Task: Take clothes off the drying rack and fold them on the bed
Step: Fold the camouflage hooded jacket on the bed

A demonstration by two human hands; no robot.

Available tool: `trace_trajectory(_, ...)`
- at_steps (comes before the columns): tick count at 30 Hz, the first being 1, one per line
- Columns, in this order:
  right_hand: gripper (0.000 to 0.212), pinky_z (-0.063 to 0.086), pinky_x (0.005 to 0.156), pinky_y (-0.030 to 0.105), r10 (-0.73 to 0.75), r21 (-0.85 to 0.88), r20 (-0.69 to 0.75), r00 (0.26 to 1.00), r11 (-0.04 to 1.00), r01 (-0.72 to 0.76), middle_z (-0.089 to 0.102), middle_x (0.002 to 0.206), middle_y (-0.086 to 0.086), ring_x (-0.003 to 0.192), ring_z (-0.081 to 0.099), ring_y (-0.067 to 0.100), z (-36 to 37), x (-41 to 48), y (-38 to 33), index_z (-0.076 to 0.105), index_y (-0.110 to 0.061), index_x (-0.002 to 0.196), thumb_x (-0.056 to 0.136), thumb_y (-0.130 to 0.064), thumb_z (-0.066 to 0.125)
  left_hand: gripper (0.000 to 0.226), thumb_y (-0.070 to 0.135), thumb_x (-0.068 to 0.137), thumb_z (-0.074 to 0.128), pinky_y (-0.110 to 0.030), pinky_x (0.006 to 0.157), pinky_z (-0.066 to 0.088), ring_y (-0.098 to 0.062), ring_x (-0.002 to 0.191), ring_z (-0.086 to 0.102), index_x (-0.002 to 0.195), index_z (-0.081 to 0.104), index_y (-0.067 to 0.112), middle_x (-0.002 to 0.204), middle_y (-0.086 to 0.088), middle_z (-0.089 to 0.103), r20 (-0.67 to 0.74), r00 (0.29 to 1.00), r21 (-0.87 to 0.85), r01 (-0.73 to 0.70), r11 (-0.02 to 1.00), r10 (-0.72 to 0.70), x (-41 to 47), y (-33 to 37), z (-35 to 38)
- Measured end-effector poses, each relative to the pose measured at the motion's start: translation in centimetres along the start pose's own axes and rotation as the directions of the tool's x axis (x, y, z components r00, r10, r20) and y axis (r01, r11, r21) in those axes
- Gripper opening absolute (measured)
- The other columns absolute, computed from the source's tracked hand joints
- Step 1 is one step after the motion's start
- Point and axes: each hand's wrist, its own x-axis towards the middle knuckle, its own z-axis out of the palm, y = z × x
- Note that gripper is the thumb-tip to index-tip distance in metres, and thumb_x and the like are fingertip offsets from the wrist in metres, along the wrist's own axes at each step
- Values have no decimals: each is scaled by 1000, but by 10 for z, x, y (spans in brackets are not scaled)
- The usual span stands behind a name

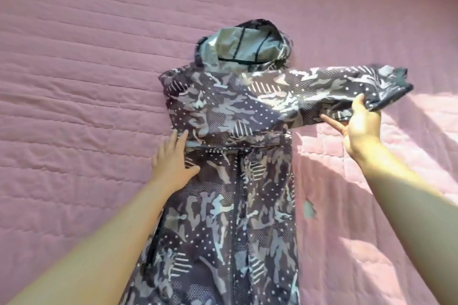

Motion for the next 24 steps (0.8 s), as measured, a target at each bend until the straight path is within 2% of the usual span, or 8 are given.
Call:
trace_trajectory(2, 24, 61, 58, 37, 44, 21, -29, 999, 999, -43, 54, 111, 7, 86, 62, 25, -24, 19, 15, 51, -8, 103, 103, -30, 41, 92, 49, 85, 65, -56, 117, 15, -26, 149, -2, 153, 3, 37, 162, 6, -9, 84, 996, 56, -26, 998, 21, 6, 4, 16)
trace_trajectory(6, 47, 61, 60, 42, 223, 29, -136, 965, 975, -221, 37, 146, 11, 106, 55, 32, -67, 54, 61, 35, -5, 139, 103, -33, 41, 59, 57, 93, 46, -48, 113, 24, -32, 142, 24, 147, 32, 37, 158, 4, 21, -25, 999, 20, -39, 999, 39, 17, 13, 32)
trace_trajectory(9, 45, 57, 50, 35, 369, 113, -159, 916, 928, -354, 48, 139, 9, 102, 59, 30, -88, 65, 98, 41, -11, 139, 101, -34, 45, 33, 27, 98, 40, -46, 101, 39, -32, 121, 48, 126, 56, 19, 130, -6, 54, -265, 963, -185, -91, 979, 39, 32, 15, 22)
trace_trajectory(12, 41, 55, 44, 30, 444, 208, -193, 875, 890, -406, 56, 126, 7, 86, 60, 25, -94, 68, 124, 44, -14, 136, 101, -35, 43, 35, 3, 97, 38, -47, 101, 40, -32, 120, 48, 128, 50, 12, 130, -11, 52, -354, 935, -142, -91, 986, 35, 56, 15, 3)
trace_trajectory(14, 37, 54, 44, 28, 446, 237, -242, 861, 888, -394, 54, 120, 6, 83, 57, 22, -93, 69, 132, 45, -15, 131, 102, -37, 42, 44, 0, 96, 39, -48, 107, 37, -32, 131, 42, 138, 43, 13, 146, -9, 41, -349, 923, -15, -177, 984, 161, 75, 19, -14)
trace_trajectory(17, 24, 51, 50, 28, 411, 171, -311, 857, 911, -375, 52, 117, 7, 79, 53, 17, -93, 76, 139, 50, -18, 105, 100, -41, 44, 57, 23, 99, 49, -52, 115, 25, -27, 145, 24, 151, 25, 23, 162, 0, 15, -145, 937, 207, -287, 935, 319, 109, 33, -33)
trace_trajectory(20, 25, 50, 51, 27, 385, 66, -295, 874, 921, -384, 59, 101, 1, 73, 57, 13, -97, 78, 144, 53, -22, 88, 94, -46, 54, 97, 77, 79, 44, -53, 117, 8, -23, 150, 0, 154, 4, 30, 162, 1, -7, 148, 981, 474, -184, 861, 129, 134, 45, -37)
trace_trajectory(24, 26, 56, 64, 29, 400, 70, -227, 888, 916, -395, 70, 87, -3, 75, 67, 14, -105, 74, 143, 65, -18, 94, 77, -31, 79, 125, 92, 61, 40, -56, 118, -1, -32, 148, -11, 155, -4, 23, 161, -9, -14, 65, 998, 490, -40, 871, 9, 130, 59, -13)
